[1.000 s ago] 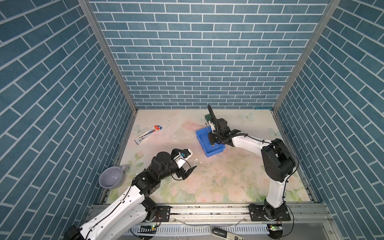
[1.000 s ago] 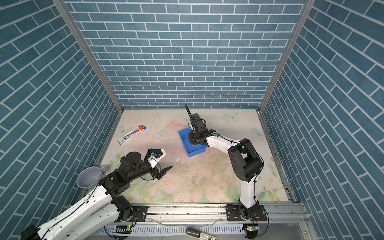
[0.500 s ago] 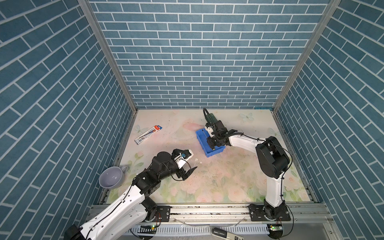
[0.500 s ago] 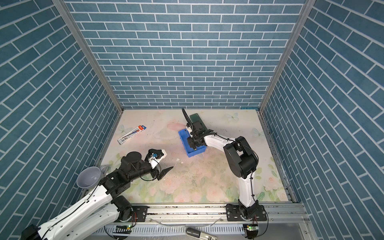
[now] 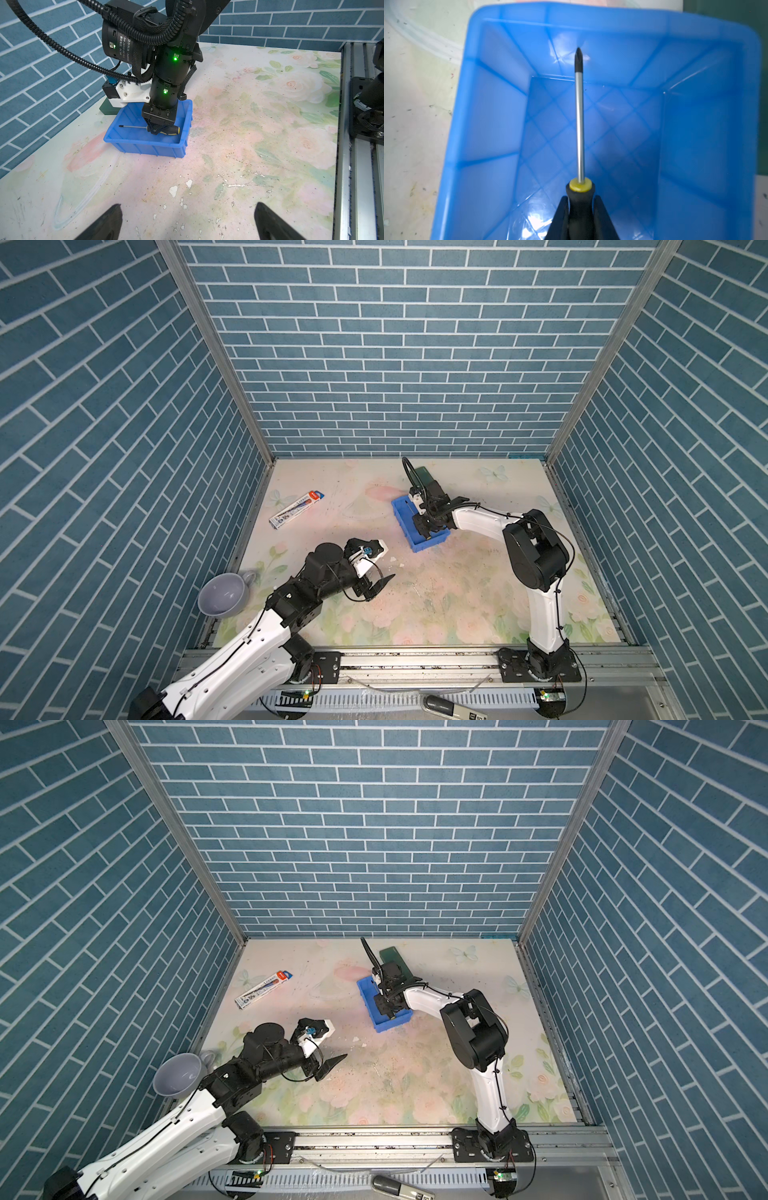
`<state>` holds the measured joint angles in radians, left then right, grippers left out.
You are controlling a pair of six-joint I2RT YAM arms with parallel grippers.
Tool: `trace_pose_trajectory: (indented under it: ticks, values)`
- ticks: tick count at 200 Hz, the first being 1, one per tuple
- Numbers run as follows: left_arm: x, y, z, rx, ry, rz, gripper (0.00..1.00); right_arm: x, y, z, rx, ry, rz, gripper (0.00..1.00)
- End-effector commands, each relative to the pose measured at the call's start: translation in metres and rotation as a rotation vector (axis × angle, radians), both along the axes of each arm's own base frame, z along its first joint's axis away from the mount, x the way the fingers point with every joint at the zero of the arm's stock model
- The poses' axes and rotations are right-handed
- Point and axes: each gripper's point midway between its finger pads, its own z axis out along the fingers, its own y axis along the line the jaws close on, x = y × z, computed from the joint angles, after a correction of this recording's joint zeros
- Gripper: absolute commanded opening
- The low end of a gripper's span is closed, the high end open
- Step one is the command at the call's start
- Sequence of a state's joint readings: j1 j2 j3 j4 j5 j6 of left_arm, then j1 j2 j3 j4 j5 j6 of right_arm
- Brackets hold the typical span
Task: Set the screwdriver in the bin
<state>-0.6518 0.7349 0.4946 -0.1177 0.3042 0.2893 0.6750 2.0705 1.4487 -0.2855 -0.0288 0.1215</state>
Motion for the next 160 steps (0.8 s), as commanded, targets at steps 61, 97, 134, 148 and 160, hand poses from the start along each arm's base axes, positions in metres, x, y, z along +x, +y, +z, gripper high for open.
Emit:
trace_pose_trajectory:
  ticks: [61,97,134,148,160]
  values:
    - [0.013,0.000,0.001,-0.030,0.027,0.057,1.00,0.009,-0.005,0.048,0.011,-0.124,0.008,0.58]
    - [0.037,0.004,0.012,-0.059,0.002,0.173,1.00,0.012,-0.015,0.086,0.057,-0.246,-0.031,0.73]
    - [0.070,0.013,0.026,-0.074,-0.029,0.303,1.00,0.013,-0.030,0.131,0.124,-0.385,-0.085,0.83]
    - [0.085,0.020,0.030,-0.081,-0.037,0.356,1.00,0.013,-0.038,0.145,0.154,-0.423,-0.103,0.89]
    - [0.099,0.027,0.035,-0.097,-0.049,0.405,1.00,0.013,-0.046,0.155,0.181,-0.450,-0.122,0.91]
